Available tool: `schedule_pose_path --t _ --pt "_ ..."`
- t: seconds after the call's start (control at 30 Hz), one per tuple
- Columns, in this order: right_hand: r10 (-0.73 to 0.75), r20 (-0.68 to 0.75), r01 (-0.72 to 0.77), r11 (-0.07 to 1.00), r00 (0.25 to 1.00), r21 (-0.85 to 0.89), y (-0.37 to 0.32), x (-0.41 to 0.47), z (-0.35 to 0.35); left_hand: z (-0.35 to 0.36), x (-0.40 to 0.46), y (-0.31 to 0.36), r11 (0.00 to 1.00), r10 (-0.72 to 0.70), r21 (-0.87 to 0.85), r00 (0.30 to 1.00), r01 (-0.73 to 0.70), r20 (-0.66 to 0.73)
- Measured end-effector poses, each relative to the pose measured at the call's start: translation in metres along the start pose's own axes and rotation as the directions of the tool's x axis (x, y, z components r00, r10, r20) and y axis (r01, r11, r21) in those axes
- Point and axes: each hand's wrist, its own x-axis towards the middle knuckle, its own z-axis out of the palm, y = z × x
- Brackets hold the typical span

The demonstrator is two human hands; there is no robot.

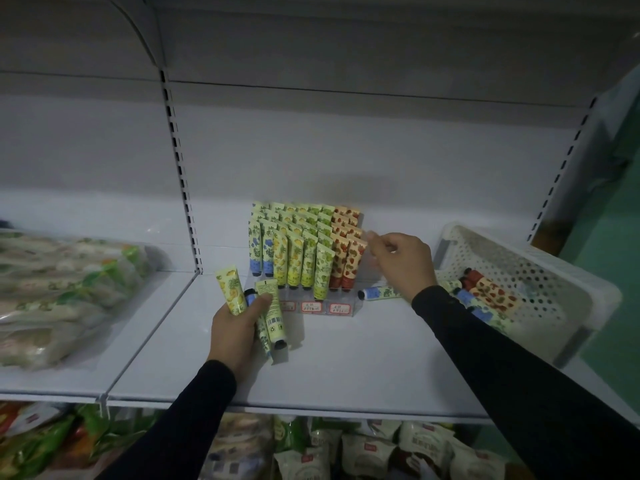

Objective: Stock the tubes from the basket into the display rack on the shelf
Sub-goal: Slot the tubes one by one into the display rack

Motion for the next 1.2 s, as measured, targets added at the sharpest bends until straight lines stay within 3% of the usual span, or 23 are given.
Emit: schedule_pose_path --t 0.13,0.27,0.37,0.47,0.57,0.7,0.97,1.1,1.2 --pt "-0.018 -0.013 0.017 1.0 1.0 -0.011 -0.001 -0.009 -0.008 -0.001 0.002 0.002 1.0 -0.018 0.008 1.0 0.018 0.023" --pt "-0.03 -0.005 0.03 0.999 1.0 0.04 -0.004 -0.016 -0.009 0.01 -0.001 0.014 1.0 -0.023 0.009 0.986 0.022 0.163" --pt "0.003 0.155 -0.029 0.986 0.988 0.165 -0.014 -0.025 -0.009 0.028 -0.009 0.027 1.0 -0.023 0.008 0.963 0.021 0.268" --pt "-0.003 0.395 -0.086 0.974 0.919 0.208 -0.028 -0.039 -0.007 0.041 -0.018 0.031 1.0 -0.015 0.018 0.924 0.009 0.383" --pt "-0.012 0.494 -0.125 0.962 0.87 0.244 -0.031 -0.045 -0.001 0.047 -0.025 0.031 0.999 -0.009 0.051 0.884 -0.017 0.467" --pt "0.039 0.543 -0.29 0.876 0.839 0.386 -0.029 -0.042 -0.001 0.048 -0.027 0.029 0.999 -0.003 0.049 0.875 -0.023 0.484" --pt "0.109 0.604 -0.56 0.53 0.789 0.637 -0.032 -0.036 -0.01 0.037 -0.029 0.025 0.979 -0.201 0.143 0.813 0.146 0.547" --pt "0.107 0.625 -0.582 0.51 0.773 0.633 -0.034 -0.037 -0.008 0.04 -0.027 0.024 0.982 -0.13 0.181 0.87 0.048 0.475" --pt "0.077 0.6 -0.524 0.584 0.796 0.62 -0.04 -0.037 -0.008 0.039 -0.022 0.022 0.98 -0.054 0.198 0.906 -0.033 0.42"
